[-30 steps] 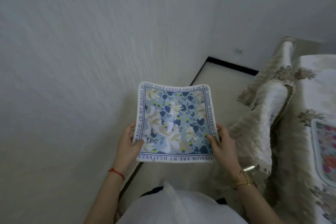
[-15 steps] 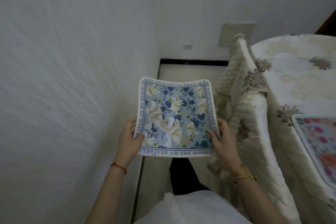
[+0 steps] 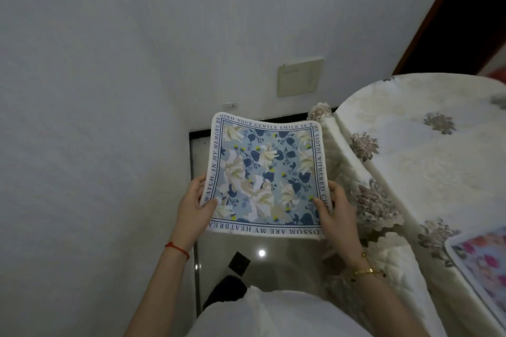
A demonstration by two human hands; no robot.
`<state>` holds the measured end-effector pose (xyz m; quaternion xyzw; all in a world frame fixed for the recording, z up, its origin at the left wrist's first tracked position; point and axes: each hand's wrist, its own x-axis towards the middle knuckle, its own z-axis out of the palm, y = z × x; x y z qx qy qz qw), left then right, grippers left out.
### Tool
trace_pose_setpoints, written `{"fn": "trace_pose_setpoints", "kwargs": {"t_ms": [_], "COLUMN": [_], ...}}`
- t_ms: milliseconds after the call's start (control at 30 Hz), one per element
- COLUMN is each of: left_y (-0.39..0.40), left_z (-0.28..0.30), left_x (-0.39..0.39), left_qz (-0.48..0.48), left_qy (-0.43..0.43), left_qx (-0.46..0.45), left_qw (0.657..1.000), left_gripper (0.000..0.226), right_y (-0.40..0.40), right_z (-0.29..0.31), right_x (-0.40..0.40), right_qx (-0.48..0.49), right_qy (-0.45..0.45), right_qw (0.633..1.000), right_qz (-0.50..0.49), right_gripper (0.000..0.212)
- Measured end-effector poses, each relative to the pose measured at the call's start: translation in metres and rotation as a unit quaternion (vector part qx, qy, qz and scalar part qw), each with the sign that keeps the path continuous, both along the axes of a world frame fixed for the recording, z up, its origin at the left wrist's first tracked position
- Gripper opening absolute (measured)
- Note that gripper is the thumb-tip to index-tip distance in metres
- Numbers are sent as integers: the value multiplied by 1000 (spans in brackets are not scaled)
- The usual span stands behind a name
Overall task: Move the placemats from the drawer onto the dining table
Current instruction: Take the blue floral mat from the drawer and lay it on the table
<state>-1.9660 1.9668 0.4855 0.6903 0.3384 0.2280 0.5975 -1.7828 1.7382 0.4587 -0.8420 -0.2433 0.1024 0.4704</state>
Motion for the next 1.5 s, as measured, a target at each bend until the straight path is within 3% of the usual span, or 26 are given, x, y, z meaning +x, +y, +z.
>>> {"fn": "trace_pose_setpoints", "kwargs": {"t_ms": [300, 567, 1000, 1500], "left_y": [116, 153, 43, -73], "left_z": [-10, -1, -19, -95], "left_x": [172, 342, 567, 679], "left_qz": [-181, -350, -523, -589], "left_qy": [5, -7, 47, 129], "left_qx": [-8, -11, -5, 55], "left_qw": [983, 937, 851, 796], "left_gripper": [46, 49, 52, 51], "right_y": [69, 87, -4, -73], "right_z": [-10, -3, -13, -89], "right_x": [87, 155, 262, 338], "right_qx": [9, 32, -28, -75], "right_qy": [-6, -4, 18, 110], "right_qw": [985, 939, 855, 782], "right_qz": [-169, -341, -517, -609], "right_gripper": [31, 30, 38, 36]}}
